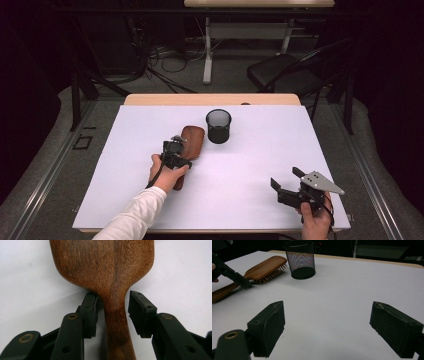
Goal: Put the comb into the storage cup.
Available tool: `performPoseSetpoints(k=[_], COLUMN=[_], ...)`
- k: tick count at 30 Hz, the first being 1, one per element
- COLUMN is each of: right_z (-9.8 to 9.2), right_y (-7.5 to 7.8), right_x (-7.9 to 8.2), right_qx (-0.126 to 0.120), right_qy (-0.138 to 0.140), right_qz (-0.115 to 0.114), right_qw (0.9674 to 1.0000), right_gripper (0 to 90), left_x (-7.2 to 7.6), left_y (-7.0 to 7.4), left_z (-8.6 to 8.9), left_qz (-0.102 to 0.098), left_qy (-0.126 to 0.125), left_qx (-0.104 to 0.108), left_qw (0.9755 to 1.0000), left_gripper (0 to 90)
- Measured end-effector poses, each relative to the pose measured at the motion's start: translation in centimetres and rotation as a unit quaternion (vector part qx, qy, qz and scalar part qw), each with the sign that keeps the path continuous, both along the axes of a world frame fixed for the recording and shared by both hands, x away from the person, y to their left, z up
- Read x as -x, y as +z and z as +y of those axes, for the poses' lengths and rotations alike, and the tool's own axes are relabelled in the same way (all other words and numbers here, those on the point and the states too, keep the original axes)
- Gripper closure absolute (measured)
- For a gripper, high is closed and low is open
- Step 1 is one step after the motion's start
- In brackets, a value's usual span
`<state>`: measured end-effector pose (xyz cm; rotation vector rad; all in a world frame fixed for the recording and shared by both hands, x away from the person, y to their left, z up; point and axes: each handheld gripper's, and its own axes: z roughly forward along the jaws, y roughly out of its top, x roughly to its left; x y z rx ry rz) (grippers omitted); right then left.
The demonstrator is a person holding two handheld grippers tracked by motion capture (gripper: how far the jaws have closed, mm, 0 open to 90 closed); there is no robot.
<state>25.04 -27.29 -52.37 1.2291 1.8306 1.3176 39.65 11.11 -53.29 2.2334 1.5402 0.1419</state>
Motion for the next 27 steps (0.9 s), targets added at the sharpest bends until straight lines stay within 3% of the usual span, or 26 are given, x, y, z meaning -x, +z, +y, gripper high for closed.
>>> performPoseSetpoints(k=[27], right_z=[-0.03], right_y=[-0.01], right_x=[-0.02], right_qx=[-0.001], right_qy=[-0.001], right_qz=[0.000], right_qw=[1.0000], right_gripper=[13.0], left_x=[-0.15], left_y=[-0.02], left_z=[-0.41], left_qz=[-0.001], left_qy=[0.017], left_qx=[-0.008], left_qw=[0.9998], left_gripper=[65.8])
